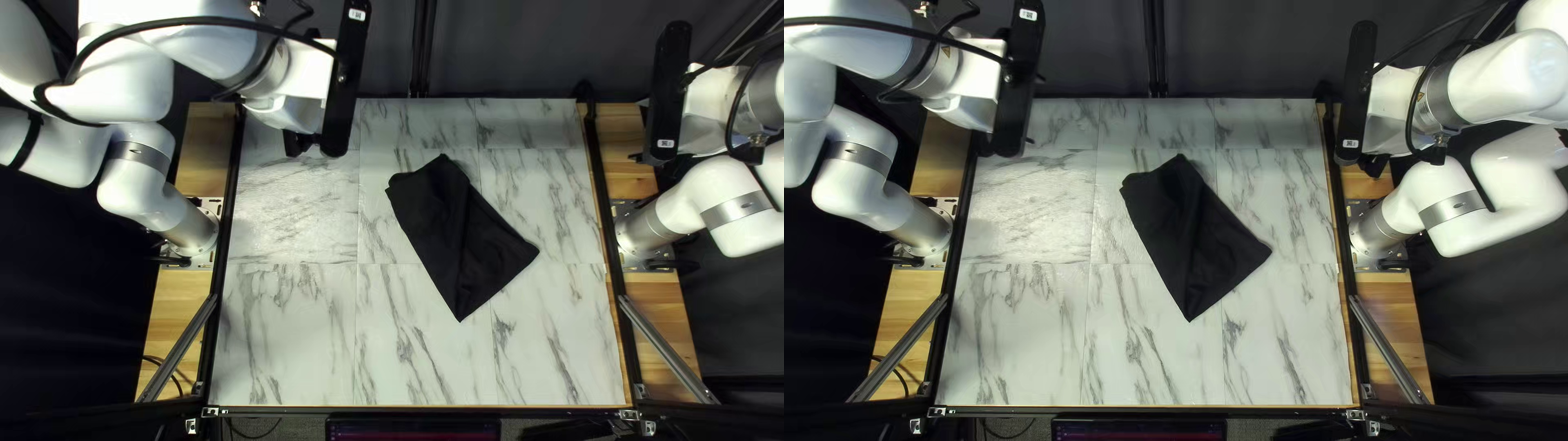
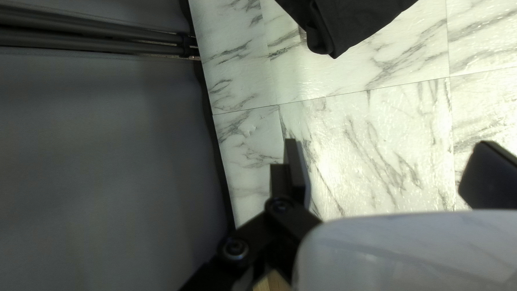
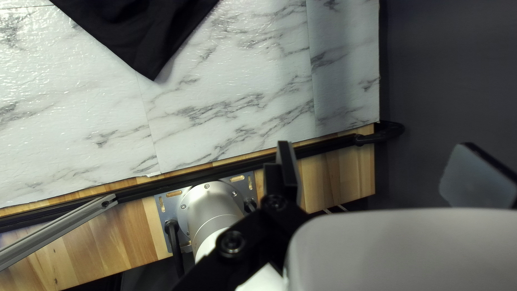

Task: Fold t-shirt

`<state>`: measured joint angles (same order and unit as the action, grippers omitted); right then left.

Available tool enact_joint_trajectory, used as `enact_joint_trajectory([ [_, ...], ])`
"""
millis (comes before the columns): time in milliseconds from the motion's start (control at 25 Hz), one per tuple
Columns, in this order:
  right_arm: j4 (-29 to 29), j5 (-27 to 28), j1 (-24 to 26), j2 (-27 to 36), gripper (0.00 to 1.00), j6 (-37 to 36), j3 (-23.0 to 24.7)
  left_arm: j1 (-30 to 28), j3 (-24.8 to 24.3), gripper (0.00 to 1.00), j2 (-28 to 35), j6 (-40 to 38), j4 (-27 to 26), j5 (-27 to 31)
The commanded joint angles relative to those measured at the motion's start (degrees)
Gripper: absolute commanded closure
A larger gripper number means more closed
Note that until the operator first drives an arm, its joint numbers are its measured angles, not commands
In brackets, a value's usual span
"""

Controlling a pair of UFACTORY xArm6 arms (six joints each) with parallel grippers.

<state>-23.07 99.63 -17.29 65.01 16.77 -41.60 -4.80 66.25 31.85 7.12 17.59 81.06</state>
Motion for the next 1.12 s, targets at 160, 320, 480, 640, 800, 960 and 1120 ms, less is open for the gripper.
enact_joint_trajectory([
  [160, 0.0, 0.0, 0.0, 0.0, 0.0, 0.0, 0.0, 0.0, 0.0, 0.0, 0.0, 0.0, 0.0, 0.0],
  [320, 0.0, 0.0, 0.0, 0.0, 0.0, 0.0, 0.0, 0.0, 0.0, 0.0, 0.0, 0.0, 0.0, 0.0],
  [480, 0.54, -6.62, 1.47, -4.29, 0.0, 0.37, 3.02, 0.0, 0.0, 0.0, 0.0, 0.0, 0.0, 0.0],
  [640, 1.76, -16.17, 0.53, -11.64, 0.0, 4.06, 6.73, 0.0, 0.0, 0.0, 0.0, 0.0, 0.0, 0.0],
  [800, 2.84, -25.46, -2.57, -15.14, 0.0, 9.96, 13.03, 0.0, 0.0, 0.0, 0.0, 0.0, 0.0, 0.0],
  [960, 2.9, -40.03, -9.65, -21.31, 0.0, 20.09, 20.32, 0.0, 0.0, 0.0, 0.0, 0.0, 0.0, 0.0],
  [1120, 0.01, -58.27, -12.63, -26.47, 0.0, 21.4, 28.28, 0.0, 0.0, 0.0, 0.0, 0.0, 0.0, 0.0],
])
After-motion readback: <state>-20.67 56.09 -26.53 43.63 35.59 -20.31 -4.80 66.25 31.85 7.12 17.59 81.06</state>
